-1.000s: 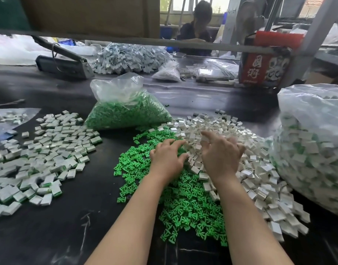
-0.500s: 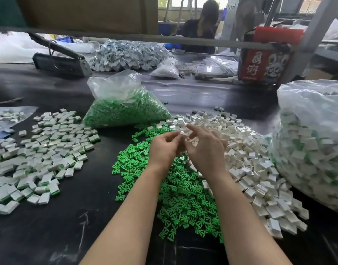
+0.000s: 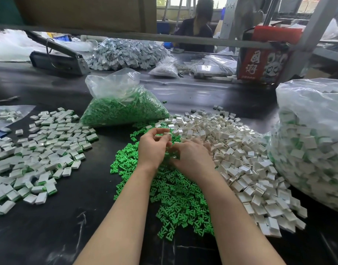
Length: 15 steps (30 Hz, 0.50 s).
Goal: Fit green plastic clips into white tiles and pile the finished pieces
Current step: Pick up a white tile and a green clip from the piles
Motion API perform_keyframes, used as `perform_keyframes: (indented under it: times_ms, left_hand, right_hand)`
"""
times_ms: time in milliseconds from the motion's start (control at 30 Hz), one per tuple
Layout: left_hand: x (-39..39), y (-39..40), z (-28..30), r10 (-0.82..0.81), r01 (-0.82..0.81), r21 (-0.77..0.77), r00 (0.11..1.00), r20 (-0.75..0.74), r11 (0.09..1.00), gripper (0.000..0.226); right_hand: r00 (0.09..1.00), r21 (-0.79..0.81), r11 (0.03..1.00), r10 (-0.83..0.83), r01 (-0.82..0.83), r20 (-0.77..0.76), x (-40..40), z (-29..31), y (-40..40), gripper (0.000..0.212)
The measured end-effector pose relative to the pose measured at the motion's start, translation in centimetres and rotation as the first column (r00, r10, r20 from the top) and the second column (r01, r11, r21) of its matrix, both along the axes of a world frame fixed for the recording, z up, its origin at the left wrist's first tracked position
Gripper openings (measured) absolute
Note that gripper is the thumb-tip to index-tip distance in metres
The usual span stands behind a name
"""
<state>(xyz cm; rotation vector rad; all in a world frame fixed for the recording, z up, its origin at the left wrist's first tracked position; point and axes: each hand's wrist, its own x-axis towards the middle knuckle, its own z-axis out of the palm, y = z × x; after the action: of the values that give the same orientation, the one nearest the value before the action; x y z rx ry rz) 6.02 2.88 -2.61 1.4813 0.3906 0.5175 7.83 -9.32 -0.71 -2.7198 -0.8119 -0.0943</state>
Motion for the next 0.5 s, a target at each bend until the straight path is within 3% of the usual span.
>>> perform_keyframes:
  times_ms: [267,500]
  left_hand:
    - [0.1,0.0,0.2,-0.026,0.029,-0.085,0.999,0.036,0.996,0.009]
    - [0.1,-0.4,0.2,-0.051,0.065,-0.206,0.996,0.075,0.976,0.008]
  right_hand:
    - [0.991,0.098,0.992,-0.085,0.074,0.107,0.1,-0.5,0.1,0.019]
    - [0.988,0.387,0.911,-0.155,0.140,0.008,0.9,-0.2,-0.3,0.016]
